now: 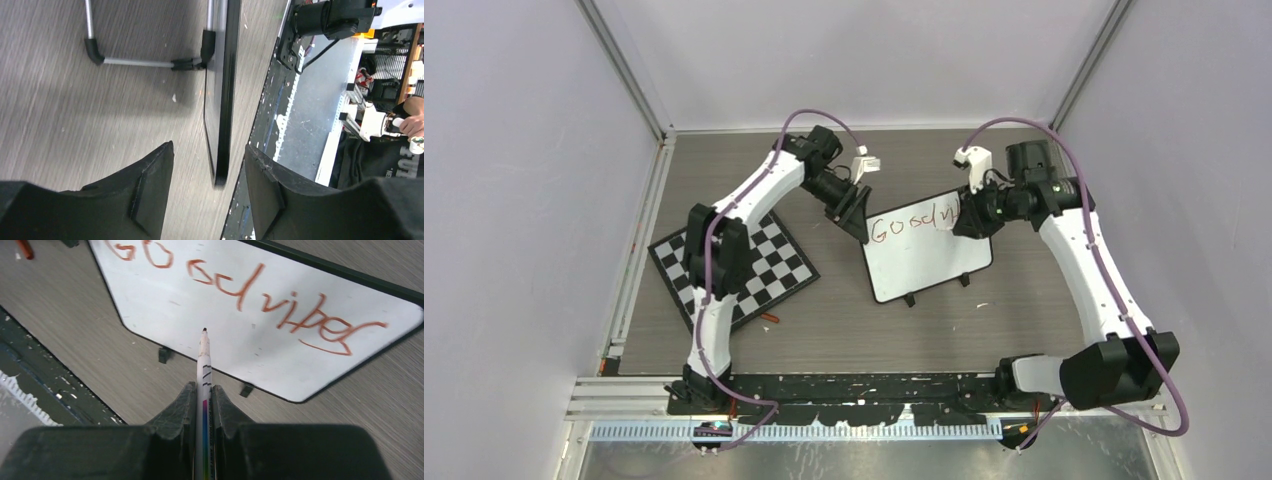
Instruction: Write a sentence on the whiteboard
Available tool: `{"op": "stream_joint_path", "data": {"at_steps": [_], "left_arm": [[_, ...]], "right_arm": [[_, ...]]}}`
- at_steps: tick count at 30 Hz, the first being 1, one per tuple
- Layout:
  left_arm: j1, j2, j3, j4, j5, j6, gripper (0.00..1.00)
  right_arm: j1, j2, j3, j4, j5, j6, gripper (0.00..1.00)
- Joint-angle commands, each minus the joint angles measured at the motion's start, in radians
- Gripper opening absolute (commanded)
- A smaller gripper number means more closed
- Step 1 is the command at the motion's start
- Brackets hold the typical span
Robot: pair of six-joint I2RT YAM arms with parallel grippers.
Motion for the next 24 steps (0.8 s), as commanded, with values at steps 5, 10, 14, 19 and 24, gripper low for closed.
{"op": "stream_joint_path", "data": {"at_steps": [5,10,14,19,24], "left_arm": [[0.129,-0.287,-0.306,0.268,0.091,-0.12,0.56],[0.171,-0.429,-0.568,0.546,0.102,-0.255,0.57],[0.172,-0.49,-0.741,0.725,0.089,-0.343,0.59],[0.165,-0.526,-0.871,0.951,0.052,-0.438,0.6],[0.138,-0.53,-0.902,1.07,0.006,-0.472,0.6]], "right_arm": [[0.166,-0.083,-0.095,0.081,0.022,0.125,0.0],[0.245,-0.102,-0.179,0.14,0.027,0.171,0.0],[0.28,-0.128,-0.238,0.204,0.031,0.199,0.0],[0.297,-0.146,-0.292,0.285,0.046,0.226,0.0],[0.3,-0.137,-0.314,0.323,0.072,0.226,0.0]]}}
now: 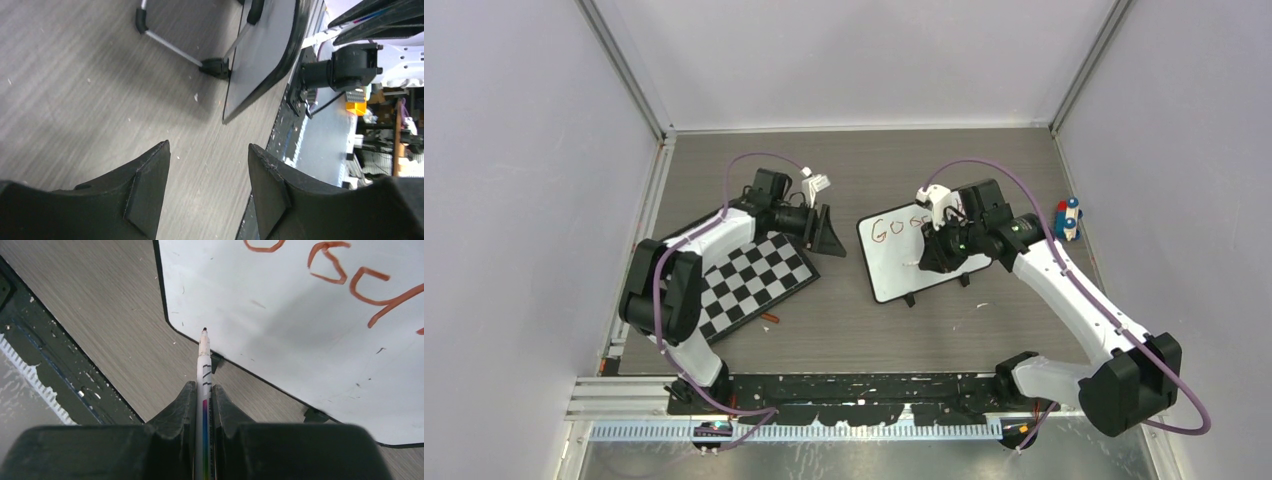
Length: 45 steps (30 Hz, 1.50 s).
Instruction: Write a sentence on the whiteboard
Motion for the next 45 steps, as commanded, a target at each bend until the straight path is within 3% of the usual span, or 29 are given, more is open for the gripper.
{"op": "stream_joint_path", "data": {"at_steps": [1,16,23,29,40,45], "left_arm": [[-0.023,-0.053,0.001,0.228,-0.03,-0.057,0.6],[-0.091,0.044,0.081,0.287,-0.038,-0.076,0.6],[-0.122,0.08,0.132,0.27,-0.031,-0.082,0.54],[-0.127,0.098,0.155,0.265,-0.037,-0.103,0.4],[-0.138,0.1,0.162,0.235,-0.064,-0.102,0.02],[-0.14,0.102,0.165,0.225,-0.069,-0.096,0.0]], "right_arm": [[0.007,-0.014,-0.007,0.093,0.024,0.019,0.0],[0.052,-0.013,-0.032,0.21,0.121,0.056,0.0],[0.099,-0.016,-0.039,0.242,0.162,0.071,0.0],[0.157,-0.017,-0.052,0.242,0.132,0.053,0.0],[0.207,-0.023,-0.072,0.278,0.23,0.047,0.0],[0.214,-0.015,-0.066,0.286,0.235,0.048,0.0]]}}
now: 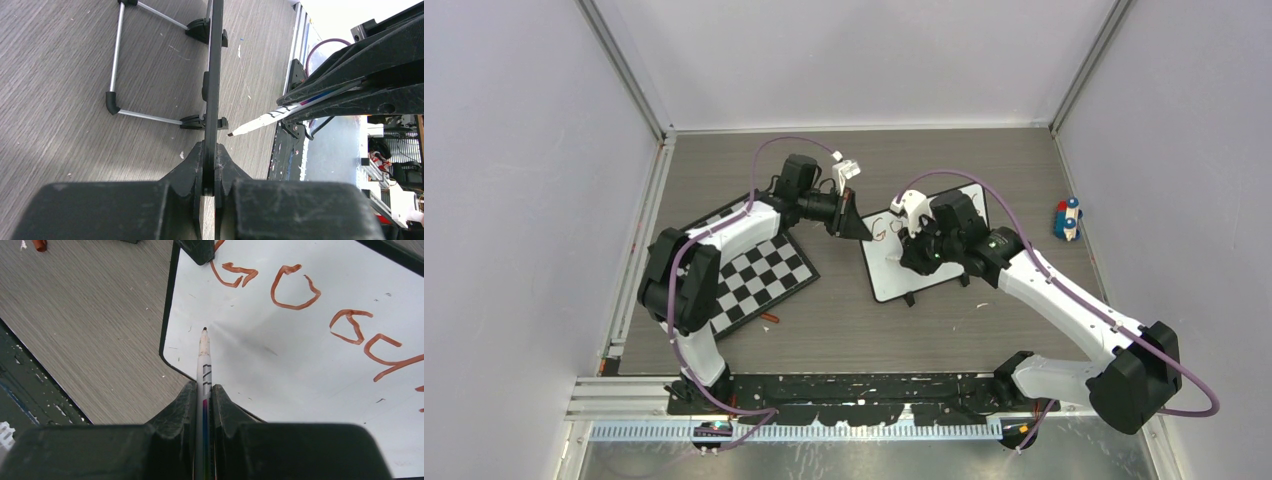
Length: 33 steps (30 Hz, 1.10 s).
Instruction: Write a sentence on the whiteboard
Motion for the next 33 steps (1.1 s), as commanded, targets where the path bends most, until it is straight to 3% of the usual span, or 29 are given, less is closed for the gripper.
{"op": "stream_joint_path", "data": {"at_steps": [1,15,27,33], "left_arm": [[-0.003,0.006,0.035,-0.01,-0.036,0.011,0.0],[-0.004,0.013,0.049,-0.032,-0.034,0.022,0.0],[-0.004,0.018,0.057,-0.049,-0.037,0.028,0.0],[-0.004,0.018,0.06,-0.048,-0.034,0.03,0.0]], "right_arm": [[0.013,-0.011,0.007,0.053,0.023,-0.002,0.0],[0.028,0.032,-0.004,0.076,0.116,-0.017,0.0],[0.027,-0.021,-0.021,0.073,0.371,-0.013,0.0],[0.026,-0.029,-0.009,0.058,0.329,-0.015,0.0]]}}
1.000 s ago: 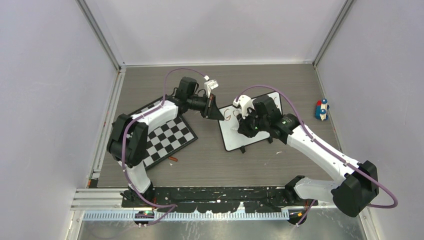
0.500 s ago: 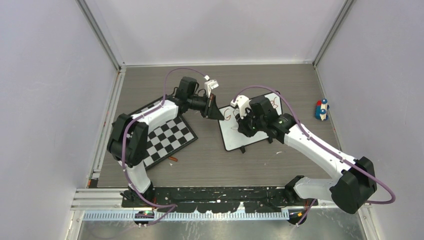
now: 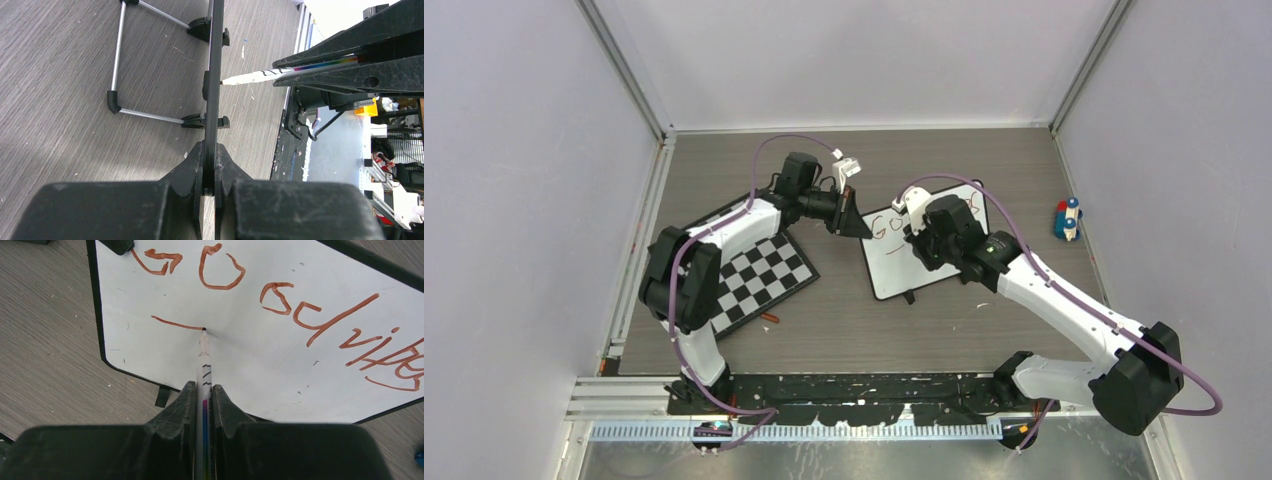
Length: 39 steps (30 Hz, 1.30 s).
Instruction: Write a sentence on the whiteboard
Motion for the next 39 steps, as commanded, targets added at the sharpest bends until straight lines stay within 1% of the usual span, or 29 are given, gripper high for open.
{"op": "stream_joint_path", "data": {"at_steps": [1,5,9,11,16,22,39], "left_arm": [[-0.003,0.006,0.033,-0.017,-0.025,0.009,0.0],[-0.003,0.008,0.037,-0.021,-0.023,0.012,0.0],[-0.003,0.012,0.041,-0.022,-0.018,0.01,0.0],[-0.003,0.011,0.041,-0.021,-0.018,0.01,0.0],[-0.003,0.01,0.041,-0.026,-0.013,0.018,0.0],[-0.003,0.011,0.042,-0.03,-0.014,0.023,0.0],[-0.003,0.022,0.057,-0.045,-0.014,0.032,0.0]], "right_arm": [[-0.004,-0.022,0.011,0.033,0.004,-0.016,0.0],[-0.005,-0.042,0.036,0.016,-0.123,-0.019,0.0],[-0.004,-0.032,0.053,0.028,-0.165,-0.007,0.0],[-0.004,-0.024,0.056,0.041,-0.162,0.002,0.0],[-0.004,-0.008,0.038,0.094,-0.099,0.008,0.0],[-0.005,0.01,0.011,0.124,-0.075,0.002,0.0],[-0.005,0.018,-0.014,-0.01,-0.149,-0.059,0.0]]}}
